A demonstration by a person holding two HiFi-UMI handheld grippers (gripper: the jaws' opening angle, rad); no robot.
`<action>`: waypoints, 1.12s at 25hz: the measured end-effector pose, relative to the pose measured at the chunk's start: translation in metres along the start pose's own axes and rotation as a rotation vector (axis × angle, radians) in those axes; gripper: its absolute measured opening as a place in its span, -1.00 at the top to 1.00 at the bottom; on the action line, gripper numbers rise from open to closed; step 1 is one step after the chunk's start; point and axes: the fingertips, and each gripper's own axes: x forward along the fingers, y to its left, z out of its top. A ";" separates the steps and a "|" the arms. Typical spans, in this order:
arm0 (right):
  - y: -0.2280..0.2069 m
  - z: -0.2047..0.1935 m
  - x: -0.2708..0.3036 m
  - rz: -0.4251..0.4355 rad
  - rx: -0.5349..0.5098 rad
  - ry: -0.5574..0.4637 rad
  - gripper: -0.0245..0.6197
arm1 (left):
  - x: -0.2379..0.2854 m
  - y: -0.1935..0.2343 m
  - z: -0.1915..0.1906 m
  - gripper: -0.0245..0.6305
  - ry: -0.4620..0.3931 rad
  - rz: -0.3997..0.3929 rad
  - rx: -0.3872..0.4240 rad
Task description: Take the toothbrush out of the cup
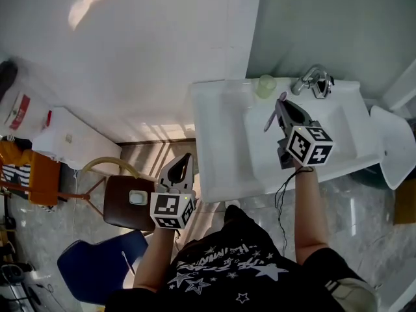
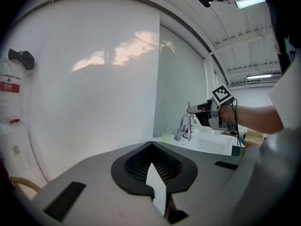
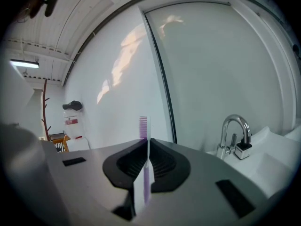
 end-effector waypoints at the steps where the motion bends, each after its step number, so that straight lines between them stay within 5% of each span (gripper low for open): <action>1: 0.005 -0.007 -0.008 -0.003 0.002 0.003 0.85 | -0.007 -0.001 -0.003 0.88 -0.003 -0.007 0.003; 28: 0.137 -0.134 -0.221 -0.125 0.042 0.055 0.85 | -0.199 -0.040 -0.080 0.88 0.014 -0.183 -0.010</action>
